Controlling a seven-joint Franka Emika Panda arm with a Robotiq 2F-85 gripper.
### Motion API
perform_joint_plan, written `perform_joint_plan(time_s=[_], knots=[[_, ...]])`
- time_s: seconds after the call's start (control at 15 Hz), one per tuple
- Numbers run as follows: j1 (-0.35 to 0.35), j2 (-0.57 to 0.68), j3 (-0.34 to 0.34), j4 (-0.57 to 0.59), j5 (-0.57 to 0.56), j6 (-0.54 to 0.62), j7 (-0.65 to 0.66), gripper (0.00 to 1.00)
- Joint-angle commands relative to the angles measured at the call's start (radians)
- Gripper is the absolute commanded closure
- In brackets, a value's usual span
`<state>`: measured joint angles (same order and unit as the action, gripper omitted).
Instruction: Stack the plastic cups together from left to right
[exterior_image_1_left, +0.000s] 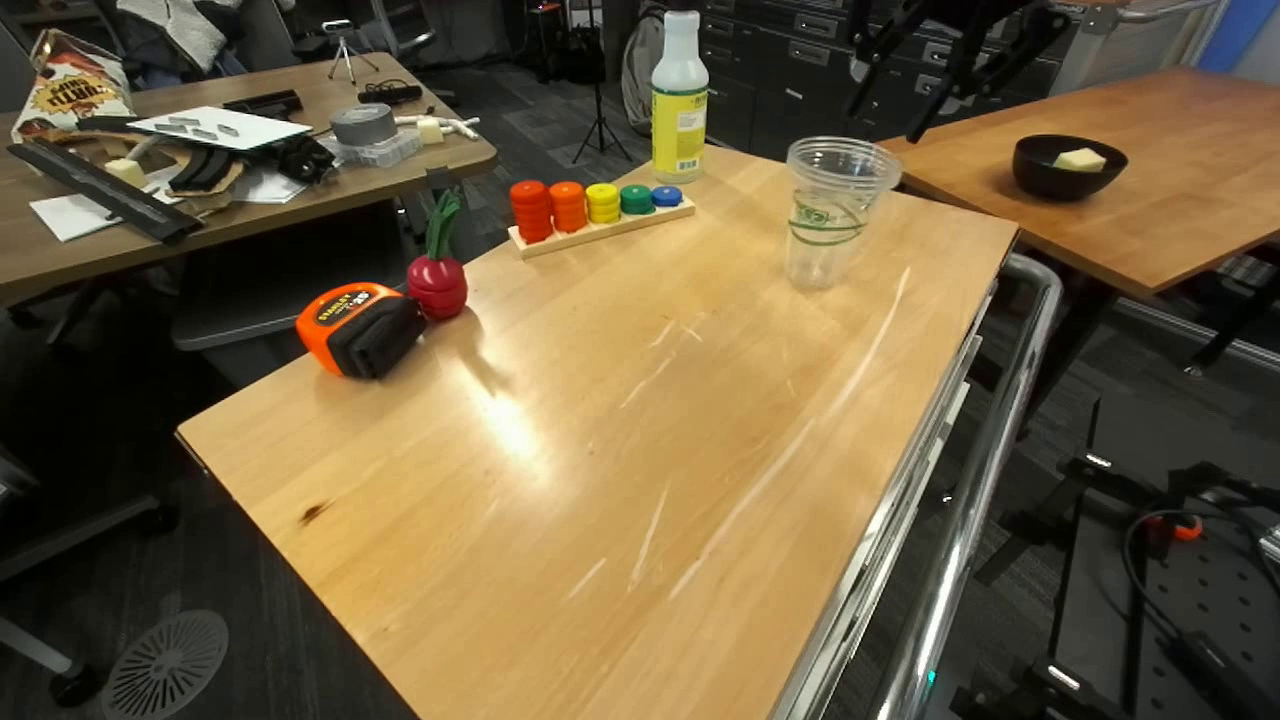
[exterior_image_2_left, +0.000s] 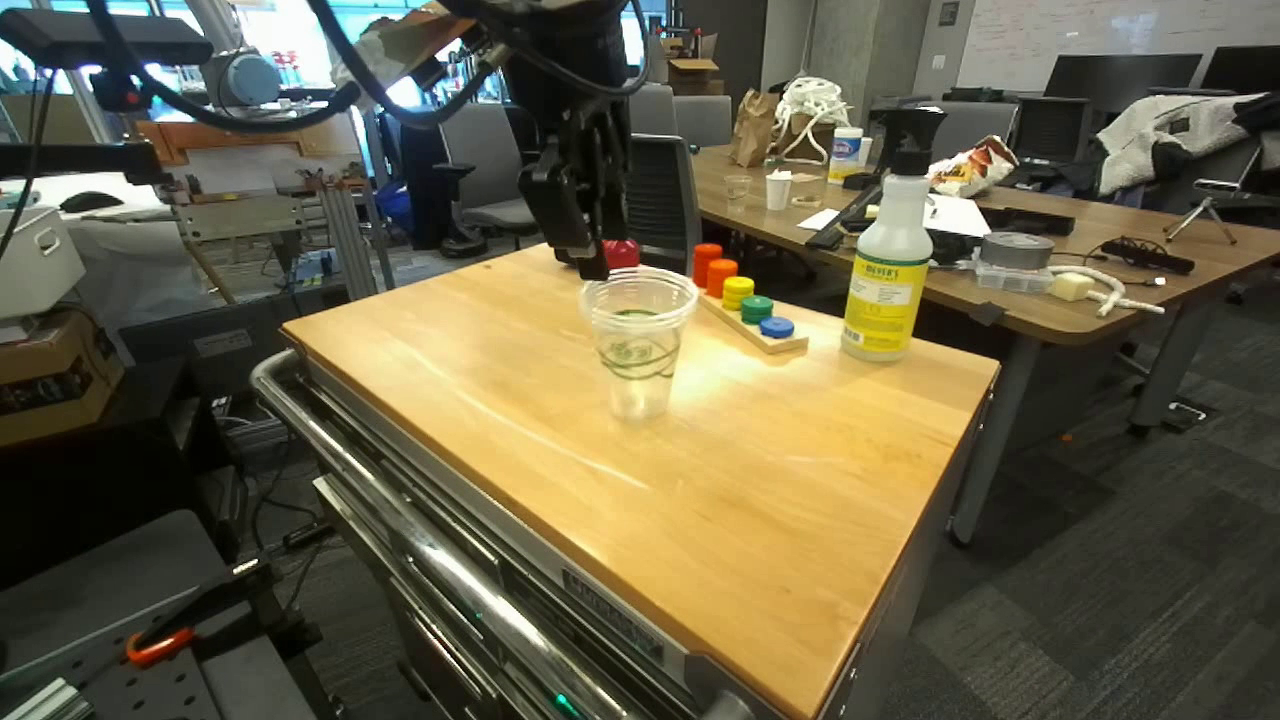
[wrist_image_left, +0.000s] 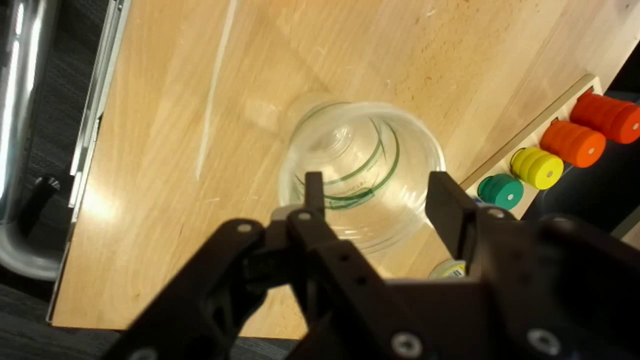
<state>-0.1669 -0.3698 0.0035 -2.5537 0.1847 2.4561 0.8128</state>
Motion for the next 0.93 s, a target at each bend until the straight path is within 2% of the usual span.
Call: perform_joint_plan(time_s=[0.0, 0.13, 0.67, 0.8, 0.87], knots=[[0.012, -0.037, -0.017, 0.027, 0.001, -0.110, -0.043, 0.14], [0.034, -0.062, -0.023, 0.059, 0.005, -0.241, -0.119, 0.01], [0.140, -0.178, 0.052, 0.300, 0.015, -0.757, -0.314, 0.00], [0.166, -0.179, 0.080, 0.365, 0.005, -0.832, -0.362, 0.00], [0.131, -0.186, 0.077, 0.295, 0.008, -0.763, -0.318, 0.00]])
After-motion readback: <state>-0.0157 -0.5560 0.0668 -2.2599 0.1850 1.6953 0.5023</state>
